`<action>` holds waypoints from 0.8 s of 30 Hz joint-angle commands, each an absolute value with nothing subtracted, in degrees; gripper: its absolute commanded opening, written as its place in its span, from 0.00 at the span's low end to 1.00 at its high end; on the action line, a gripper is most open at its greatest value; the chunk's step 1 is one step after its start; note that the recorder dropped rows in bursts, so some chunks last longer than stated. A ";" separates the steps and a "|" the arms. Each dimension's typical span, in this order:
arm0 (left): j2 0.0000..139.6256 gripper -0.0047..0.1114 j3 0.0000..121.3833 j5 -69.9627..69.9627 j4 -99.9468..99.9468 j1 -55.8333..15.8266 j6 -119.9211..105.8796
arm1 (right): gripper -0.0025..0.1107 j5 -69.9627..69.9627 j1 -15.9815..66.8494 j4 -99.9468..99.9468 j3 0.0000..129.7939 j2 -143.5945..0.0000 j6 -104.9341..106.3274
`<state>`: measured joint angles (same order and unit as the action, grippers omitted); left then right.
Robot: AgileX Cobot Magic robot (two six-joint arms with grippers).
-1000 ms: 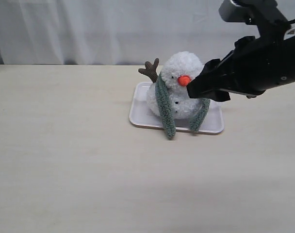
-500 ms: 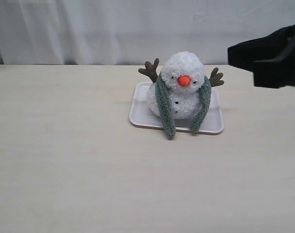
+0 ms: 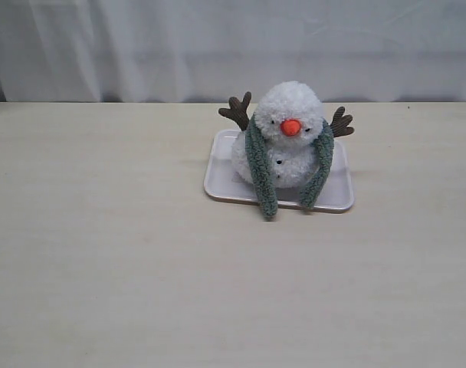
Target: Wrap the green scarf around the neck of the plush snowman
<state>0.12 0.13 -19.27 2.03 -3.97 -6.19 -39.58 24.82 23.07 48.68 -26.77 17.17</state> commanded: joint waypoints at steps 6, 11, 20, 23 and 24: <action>0.00 0.04 0.00 -18.52 2.17 -3.76 -5.90 | 0.06 -42.76 25.00 23.58 48.43 -13.21 17.17; 0.00 0.04 0.00 -18.52 2.17 -3.76 -5.90 | 0.06 -42.76 25.00 23.58 48.43 -7.53 17.17; 0.00 0.04 0.00 -18.52 2.17 -3.76 -5.90 | 0.06 -42.76 25.00 23.58 48.43 0.00 17.17; 0.00 0.04 0.00 -18.52 2.17 -3.76 -5.90 | 0.06 -42.76 25.00 23.58 48.43 0.00 17.17; 0.00 0.04 0.00 -18.52 2.17 -3.76 -5.90 | 0.06 -42.76 25.00 23.58 48.43 0.00 17.17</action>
<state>0.12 0.13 -19.27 2.03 -3.97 -6.19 -42.45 24.82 23.43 48.68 -0.11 17.17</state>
